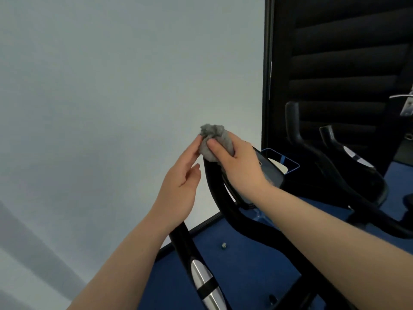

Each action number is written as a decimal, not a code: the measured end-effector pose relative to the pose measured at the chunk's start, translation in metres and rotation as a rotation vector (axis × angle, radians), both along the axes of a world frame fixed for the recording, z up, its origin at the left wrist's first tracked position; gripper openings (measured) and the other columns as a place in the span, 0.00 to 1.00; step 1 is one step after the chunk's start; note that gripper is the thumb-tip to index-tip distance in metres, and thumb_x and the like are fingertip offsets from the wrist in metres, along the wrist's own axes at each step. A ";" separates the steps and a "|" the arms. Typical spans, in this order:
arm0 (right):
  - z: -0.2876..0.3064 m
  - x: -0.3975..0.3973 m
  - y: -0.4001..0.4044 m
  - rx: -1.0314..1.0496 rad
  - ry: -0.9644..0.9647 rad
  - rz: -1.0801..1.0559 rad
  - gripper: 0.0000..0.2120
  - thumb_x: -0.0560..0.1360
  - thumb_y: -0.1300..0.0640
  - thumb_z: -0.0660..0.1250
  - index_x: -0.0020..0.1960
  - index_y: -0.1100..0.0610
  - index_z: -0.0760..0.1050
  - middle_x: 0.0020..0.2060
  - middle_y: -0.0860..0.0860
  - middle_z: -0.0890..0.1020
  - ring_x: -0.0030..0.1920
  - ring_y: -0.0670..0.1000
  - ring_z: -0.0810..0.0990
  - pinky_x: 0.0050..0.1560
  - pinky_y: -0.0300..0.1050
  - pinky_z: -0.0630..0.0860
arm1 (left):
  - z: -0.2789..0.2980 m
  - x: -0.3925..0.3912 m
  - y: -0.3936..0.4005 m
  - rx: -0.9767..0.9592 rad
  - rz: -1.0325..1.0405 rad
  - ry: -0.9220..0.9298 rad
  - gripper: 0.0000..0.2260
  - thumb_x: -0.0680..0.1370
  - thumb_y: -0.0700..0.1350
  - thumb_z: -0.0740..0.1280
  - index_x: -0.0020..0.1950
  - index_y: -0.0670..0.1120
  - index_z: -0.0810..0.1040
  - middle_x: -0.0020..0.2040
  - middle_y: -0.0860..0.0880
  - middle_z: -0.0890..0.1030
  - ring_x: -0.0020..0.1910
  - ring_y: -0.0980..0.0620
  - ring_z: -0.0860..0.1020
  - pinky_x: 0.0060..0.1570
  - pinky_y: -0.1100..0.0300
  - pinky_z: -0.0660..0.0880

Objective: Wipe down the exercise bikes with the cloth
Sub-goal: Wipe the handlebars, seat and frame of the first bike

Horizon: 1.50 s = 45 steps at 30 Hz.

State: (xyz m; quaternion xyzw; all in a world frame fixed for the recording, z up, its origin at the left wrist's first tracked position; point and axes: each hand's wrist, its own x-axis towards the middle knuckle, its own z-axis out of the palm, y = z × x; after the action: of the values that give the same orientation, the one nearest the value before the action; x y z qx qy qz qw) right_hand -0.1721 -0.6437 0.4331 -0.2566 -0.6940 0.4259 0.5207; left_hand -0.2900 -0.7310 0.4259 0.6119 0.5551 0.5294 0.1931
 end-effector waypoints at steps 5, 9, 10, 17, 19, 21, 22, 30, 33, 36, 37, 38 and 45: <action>-0.029 0.021 -0.008 0.011 -0.192 -0.062 0.09 0.77 0.54 0.69 0.38 0.51 0.76 0.27 0.42 0.76 0.30 0.42 0.72 0.35 0.42 0.72 | -0.001 -0.001 0.001 -0.021 -0.023 -0.050 0.29 0.81 0.27 0.54 0.77 0.52 0.62 0.75 0.59 0.68 0.72 0.67 0.64 0.74 0.59 0.61; 0.009 0.013 0.004 -0.003 -0.042 -0.064 0.10 0.77 0.54 0.68 0.41 0.59 0.78 0.30 0.52 0.79 0.32 0.50 0.78 0.37 0.48 0.79 | -0.002 -0.001 0.001 0.005 0.031 0.036 0.30 0.81 0.29 0.55 0.77 0.57 0.62 0.73 0.62 0.69 0.71 0.69 0.65 0.72 0.67 0.61; 0.016 0.006 0.005 -0.005 -0.006 -0.051 0.09 0.78 0.54 0.67 0.44 0.59 0.79 0.34 0.52 0.81 0.37 0.52 0.81 0.43 0.52 0.81 | -0.002 0.000 0.001 0.018 0.045 0.062 0.31 0.81 0.29 0.55 0.77 0.58 0.63 0.73 0.62 0.70 0.71 0.69 0.65 0.70 0.70 0.60; -0.038 0.022 -0.015 -0.038 -0.203 -0.059 0.12 0.78 0.55 0.68 0.36 0.52 0.74 0.27 0.46 0.75 0.29 0.42 0.71 0.33 0.42 0.71 | -0.003 0.000 -0.001 0.002 0.065 0.075 0.31 0.81 0.30 0.55 0.76 0.60 0.62 0.69 0.65 0.73 0.64 0.70 0.72 0.61 0.75 0.67; -0.032 0.033 -0.005 -0.076 -0.270 0.025 0.12 0.77 0.57 0.69 0.36 0.53 0.75 0.25 0.46 0.75 0.28 0.42 0.71 0.31 0.35 0.69 | -0.004 0.001 0.000 0.004 0.067 0.091 0.31 0.81 0.30 0.55 0.77 0.60 0.61 0.70 0.64 0.72 0.64 0.67 0.73 0.61 0.69 0.70; -0.012 0.033 0.005 -0.120 -0.171 0.107 0.08 0.79 0.59 0.67 0.44 0.62 0.78 0.33 0.62 0.79 0.33 0.48 0.75 0.35 0.41 0.73 | -0.003 0.002 0.000 0.014 0.061 0.124 0.32 0.81 0.29 0.55 0.77 0.60 0.60 0.70 0.67 0.70 0.68 0.65 0.70 0.66 0.66 0.68; -0.003 0.028 0.008 -0.128 -0.108 0.126 0.08 0.79 0.58 0.66 0.47 0.63 0.78 0.37 0.66 0.79 0.36 0.51 0.76 0.37 0.47 0.74 | -0.002 0.003 0.000 0.019 0.062 0.131 0.33 0.80 0.29 0.54 0.77 0.60 0.59 0.70 0.69 0.69 0.68 0.67 0.69 0.67 0.68 0.66; -0.049 0.042 -0.003 -0.059 -0.398 0.067 0.09 0.78 0.55 0.68 0.40 0.57 0.77 0.31 0.47 0.79 0.33 0.43 0.75 0.37 0.47 0.75 | 0.000 0.003 0.001 -0.003 0.055 0.128 0.33 0.80 0.27 0.53 0.76 0.60 0.62 0.74 0.59 0.69 0.68 0.71 0.68 0.70 0.69 0.63; -0.038 0.055 0.003 -0.131 -0.468 0.175 0.15 0.78 0.56 0.68 0.40 0.67 0.76 0.33 0.61 0.79 0.36 0.49 0.74 0.42 0.54 0.75 | 0.000 0.002 0.000 -0.008 0.044 0.101 0.33 0.80 0.28 0.53 0.76 0.60 0.62 0.72 0.63 0.70 0.66 0.71 0.70 0.68 0.68 0.65; -0.003 0.038 0.004 -0.082 -0.203 0.090 0.12 0.79 0.56 0.67 0.37 0.55 0.75 0.28 0.46 0.76 0.31 0.43 0.73 0.34 0.37 0.73 | 0.004 0.002 -0.001 -0.009 0.028 0.040 0.33 0.81 0.28 0.54 0.73 0.63 0.64 0.67 0.71 0.71 0.64 0.69 0.72 0.68 0.58 0.70; 0.004 0.027 0.001 -0.072 -0.144 0.072 0.09 0.79 0.55 0.67 0.40 0.52 0.76 0.31 0.46 0.78 0.33 0.44 0.76 0.37 0.38 0.75 | 0.005 0.002 -0.002 -0.015 0.021 0.007 0.33 0.80 0.28 0.54 0.72 0.64 0.65 0.66 0.72 0.71 0.65 0.68 0.72 0.69 0.56 0.70; 0.002 0.017 -0.003 -0.064 -0.126 0.038 0.07 0.79 0.53 0.67 0.42 0.51 0.76 0.34 0.47 0.80 0.36 0.45 0.78 0.42 0.42 0.77 | 0.006 0.001 -0.002 -0.020 0.012 -0.031 0.33 0.80 0.28 0.54 0.71 0.64 0.66 0.66 0.72 0.72 0.65 0.67 0.73 0.69 0.55 0.70; -0.034 0.031 -0.010 0.026 -0.457 -0.055 0.06 0.76 0.52 0.70 0.41 0.51 0.76 0.32 0.43 0.80 0.33 0.41 0.78 0.35 0.35 0.73 | 0.007 -0.001 -0.006 -0.032 -0.042 -0.185 0.30 0.80 0.26 0.55 0.73 0.55 0.69 0.68 0.64 0.74 0.66 0.63 0.75 0.69 0.57 0.70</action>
State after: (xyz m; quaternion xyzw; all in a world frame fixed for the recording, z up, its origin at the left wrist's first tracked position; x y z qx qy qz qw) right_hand -0.1411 -0.6540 0.3990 -0.3587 -0.7920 0.3334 0.3647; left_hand -0.2906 -0.7368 0.4333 0.5688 0.5304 0.5704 0.2642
